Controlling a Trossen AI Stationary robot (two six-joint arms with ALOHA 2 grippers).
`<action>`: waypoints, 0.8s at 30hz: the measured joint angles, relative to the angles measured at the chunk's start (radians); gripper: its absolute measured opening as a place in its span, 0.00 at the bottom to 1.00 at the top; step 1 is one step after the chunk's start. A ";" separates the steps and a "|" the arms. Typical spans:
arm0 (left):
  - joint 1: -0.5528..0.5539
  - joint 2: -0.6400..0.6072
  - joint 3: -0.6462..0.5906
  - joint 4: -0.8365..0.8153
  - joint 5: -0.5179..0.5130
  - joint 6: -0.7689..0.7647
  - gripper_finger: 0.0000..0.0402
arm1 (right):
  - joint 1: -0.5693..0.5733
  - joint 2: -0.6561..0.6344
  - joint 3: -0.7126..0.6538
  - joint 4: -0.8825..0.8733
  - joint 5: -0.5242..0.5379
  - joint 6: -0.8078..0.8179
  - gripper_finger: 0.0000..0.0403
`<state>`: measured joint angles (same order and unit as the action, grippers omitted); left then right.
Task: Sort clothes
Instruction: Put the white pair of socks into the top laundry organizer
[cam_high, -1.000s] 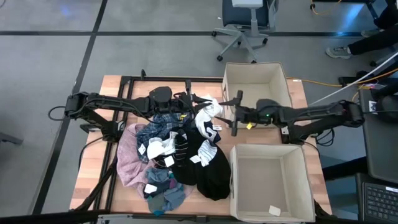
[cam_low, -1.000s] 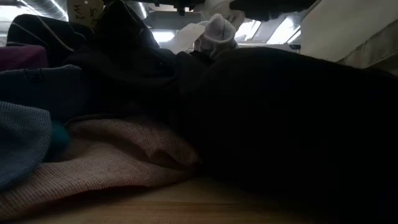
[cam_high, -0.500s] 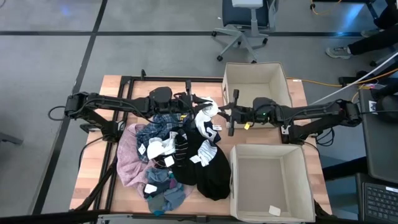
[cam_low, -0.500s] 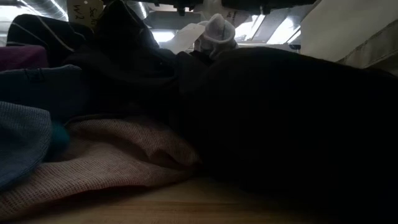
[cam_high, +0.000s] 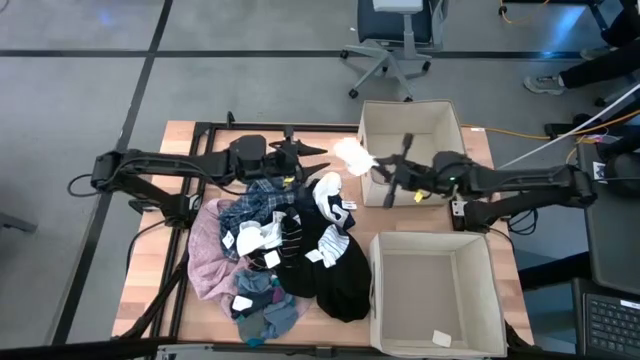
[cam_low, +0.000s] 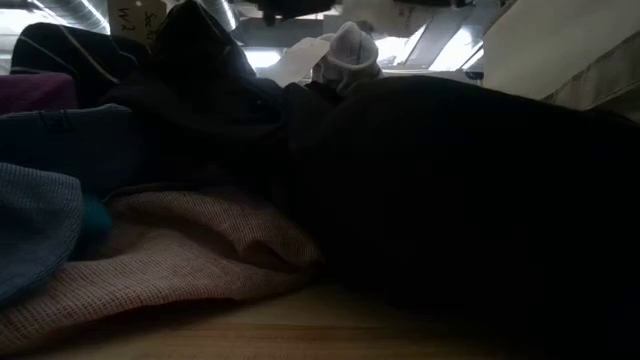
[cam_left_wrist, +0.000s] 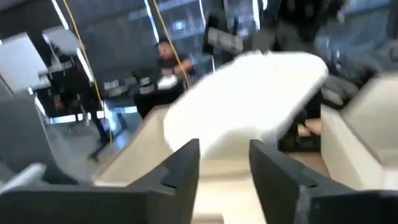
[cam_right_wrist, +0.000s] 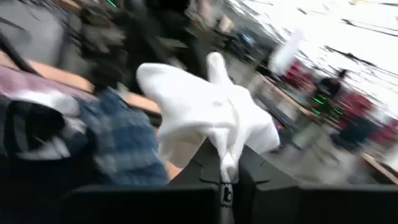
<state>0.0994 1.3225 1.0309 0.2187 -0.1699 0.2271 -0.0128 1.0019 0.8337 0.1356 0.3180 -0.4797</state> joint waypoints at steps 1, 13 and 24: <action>0.000 -0.016 0.000 -0.043 0.000 -0.008 0.38 | 0.000 -0.027 0.000 -0.043 0.042 -0.001 0.02; 0.000 -0.093 0.000 -0.452 0.000 -0.192 0.39 | -0.005 -0.217 0.000 -0.531 0.573 0.109 0.08; -0.001 -0.092 0.000 -0.645 0.000 -0.282 0.39 | -0.188 -0.170 -0.001 -0.813 0.557 0.431 0.09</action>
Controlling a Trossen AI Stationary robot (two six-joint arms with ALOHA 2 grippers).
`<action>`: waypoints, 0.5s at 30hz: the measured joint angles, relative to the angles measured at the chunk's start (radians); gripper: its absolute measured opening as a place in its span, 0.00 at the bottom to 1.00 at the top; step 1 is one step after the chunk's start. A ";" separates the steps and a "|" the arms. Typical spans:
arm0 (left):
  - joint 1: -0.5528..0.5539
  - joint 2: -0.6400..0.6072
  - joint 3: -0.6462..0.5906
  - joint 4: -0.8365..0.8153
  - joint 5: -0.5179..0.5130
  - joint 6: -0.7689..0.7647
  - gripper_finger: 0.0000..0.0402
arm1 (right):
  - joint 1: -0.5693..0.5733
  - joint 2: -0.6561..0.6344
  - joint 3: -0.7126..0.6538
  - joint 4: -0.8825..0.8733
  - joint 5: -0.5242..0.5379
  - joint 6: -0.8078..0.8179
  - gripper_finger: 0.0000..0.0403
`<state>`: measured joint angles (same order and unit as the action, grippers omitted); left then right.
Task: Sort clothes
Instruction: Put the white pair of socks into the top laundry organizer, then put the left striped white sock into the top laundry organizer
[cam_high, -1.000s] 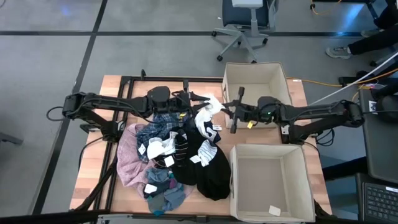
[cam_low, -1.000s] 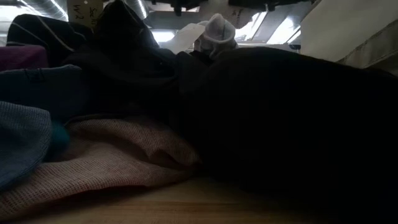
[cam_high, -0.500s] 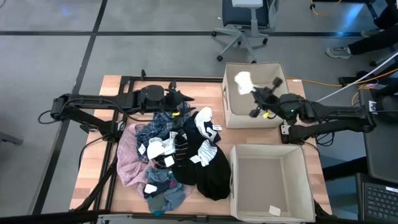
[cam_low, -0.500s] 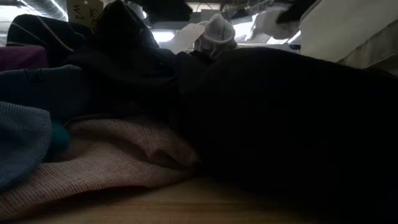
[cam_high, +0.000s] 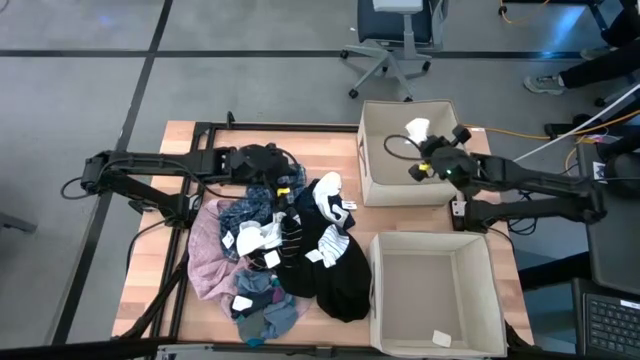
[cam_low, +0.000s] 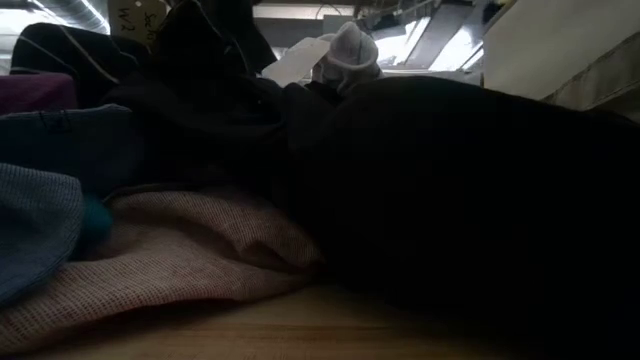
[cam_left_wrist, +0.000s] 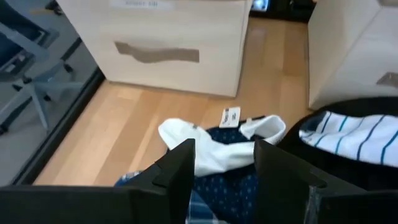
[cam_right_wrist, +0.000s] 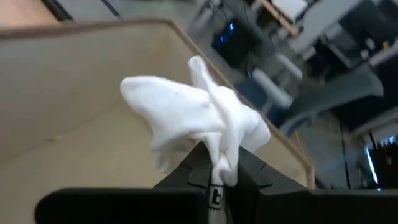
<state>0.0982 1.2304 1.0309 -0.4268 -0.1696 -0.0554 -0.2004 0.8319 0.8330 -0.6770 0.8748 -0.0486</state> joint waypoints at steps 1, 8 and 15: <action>0.000 0.000 0.000 -0.003 0.000 -0.001 0.39 | -0.023 0.007 0.000 -0.014 -0.023 0.010 0.10; 0.000 0.000 0.000 -0.004 0.000 0.002 0.39 | -0.129 0.047 0.000 -0.025 -0.223 0.015 0.36; 0.000 0.000 0.000 -0.003 0.000 0.002 0.39 | -0.133 0.017 0.051 -0.064 -0.292 0.015 0.61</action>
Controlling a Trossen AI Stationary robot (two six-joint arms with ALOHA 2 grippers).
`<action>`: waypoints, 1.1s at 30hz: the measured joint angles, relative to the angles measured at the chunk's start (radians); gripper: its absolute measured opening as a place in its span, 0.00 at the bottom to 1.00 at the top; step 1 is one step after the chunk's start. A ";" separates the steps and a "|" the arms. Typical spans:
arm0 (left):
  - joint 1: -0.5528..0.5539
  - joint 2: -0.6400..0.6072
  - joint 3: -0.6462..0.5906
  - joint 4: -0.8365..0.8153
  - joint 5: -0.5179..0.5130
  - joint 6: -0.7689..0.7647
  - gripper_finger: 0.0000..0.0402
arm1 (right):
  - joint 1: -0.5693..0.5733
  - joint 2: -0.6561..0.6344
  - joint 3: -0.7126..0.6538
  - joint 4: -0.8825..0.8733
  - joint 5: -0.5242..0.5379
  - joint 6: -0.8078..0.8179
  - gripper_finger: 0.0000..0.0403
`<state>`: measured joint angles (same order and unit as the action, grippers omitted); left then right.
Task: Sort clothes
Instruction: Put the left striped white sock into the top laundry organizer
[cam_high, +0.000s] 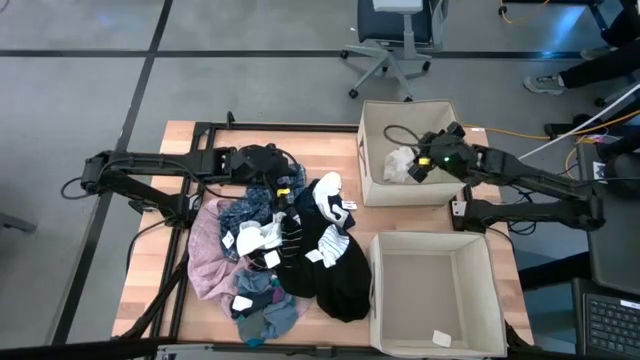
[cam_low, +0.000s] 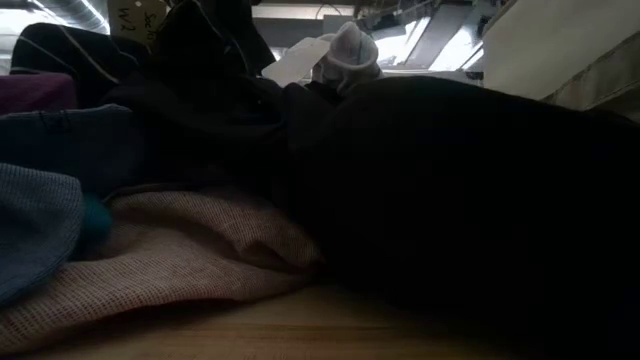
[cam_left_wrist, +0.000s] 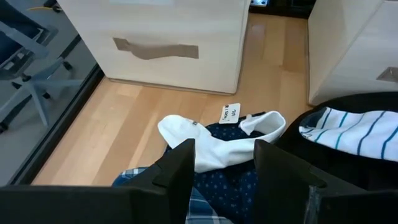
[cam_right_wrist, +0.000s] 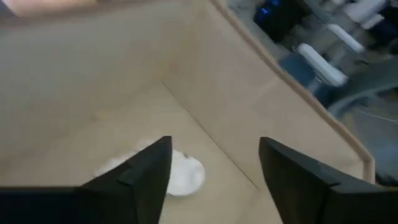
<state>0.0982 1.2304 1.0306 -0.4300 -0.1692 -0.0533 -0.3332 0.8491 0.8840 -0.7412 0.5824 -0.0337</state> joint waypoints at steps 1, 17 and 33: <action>0.000 0.000 0.000 0.002 0.000 0.000 0.39 | 0.000 -0.008 0.020 -0.010 -0.037 0.004 0.63; -0.208 -0.004 0.097 -0.290 0.087 -0.277 0.39 | 0.000 -0.092 -0.044 0.156 -0.619 -0.026 0.67; -0.379 -0.004 -0.003 -0.344 0.088 -0.656 0.39 | 0.000 -0.092 -0.067 0.228 -0.628 -0.026 0.67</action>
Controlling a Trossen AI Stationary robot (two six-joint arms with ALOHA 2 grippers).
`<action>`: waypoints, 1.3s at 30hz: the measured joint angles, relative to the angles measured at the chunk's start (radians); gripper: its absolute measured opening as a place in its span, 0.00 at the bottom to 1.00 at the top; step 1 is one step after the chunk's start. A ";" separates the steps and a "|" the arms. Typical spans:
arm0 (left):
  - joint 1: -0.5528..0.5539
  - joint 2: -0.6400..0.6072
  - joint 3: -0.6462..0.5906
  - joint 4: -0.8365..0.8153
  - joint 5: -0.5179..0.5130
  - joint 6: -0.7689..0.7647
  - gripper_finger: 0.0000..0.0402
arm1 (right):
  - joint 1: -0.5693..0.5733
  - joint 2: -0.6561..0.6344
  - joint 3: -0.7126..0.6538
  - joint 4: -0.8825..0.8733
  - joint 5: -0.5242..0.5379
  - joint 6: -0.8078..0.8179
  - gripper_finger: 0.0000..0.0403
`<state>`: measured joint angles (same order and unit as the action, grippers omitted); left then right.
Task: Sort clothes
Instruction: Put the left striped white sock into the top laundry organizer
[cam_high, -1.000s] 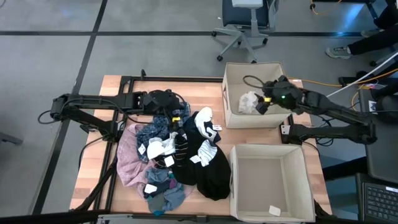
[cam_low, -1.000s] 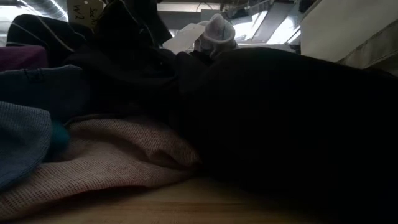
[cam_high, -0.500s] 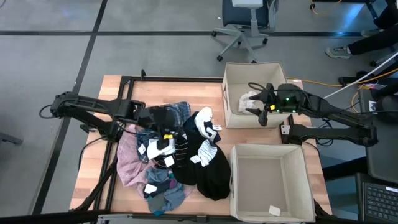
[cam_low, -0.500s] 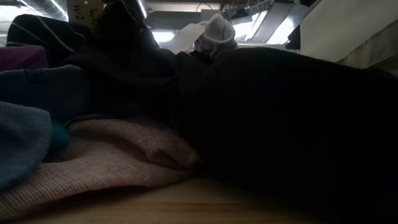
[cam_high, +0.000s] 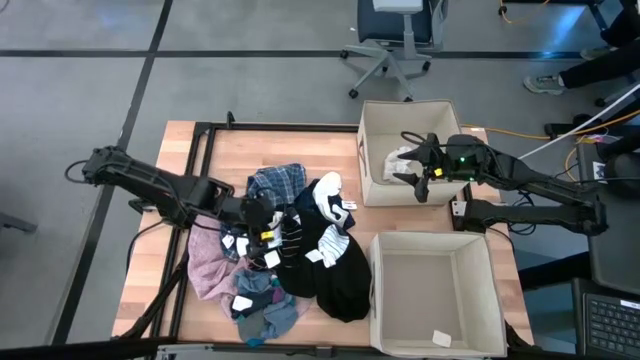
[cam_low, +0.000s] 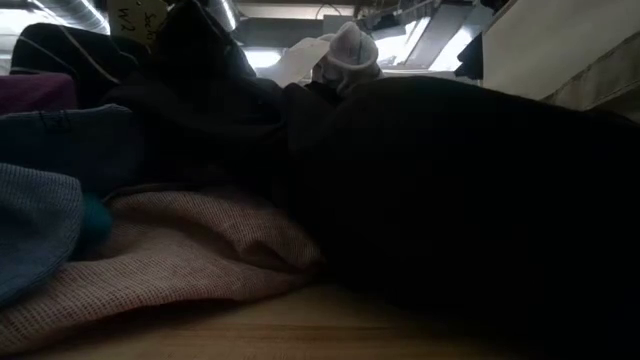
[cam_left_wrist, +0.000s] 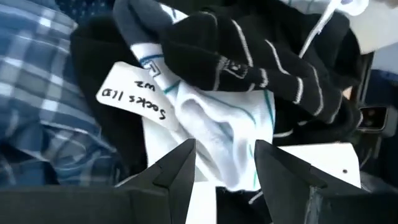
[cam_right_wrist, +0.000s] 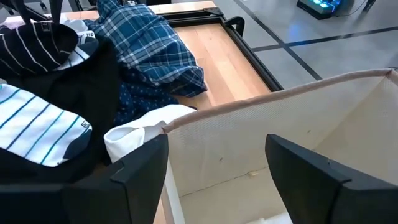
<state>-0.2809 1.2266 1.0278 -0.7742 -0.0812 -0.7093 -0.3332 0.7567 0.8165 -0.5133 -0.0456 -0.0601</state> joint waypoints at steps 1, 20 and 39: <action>-0.005 0.000 -0.009 0.017 0.007 -0.002 0.39 | 0.000 0.000 0.000 0.000 0.000 0.000 0.67; -0.007 0.001 -0.061 0.110 0.025 0.132 0.03 | -0.001 0.000 0.000 0.020 0.024 0.002 0.67; 0.148 -0.120 0.111 0.384 -0.259 0.790 0.01 | 0.000 0.127 -0.001 0.315 -0.122 -0.031 0.67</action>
<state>-0.1331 1.1062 1.1385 -0.3899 -0.3404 0.0803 -0.3332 0.8839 0.8160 -0.1987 -0.1673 -0.0908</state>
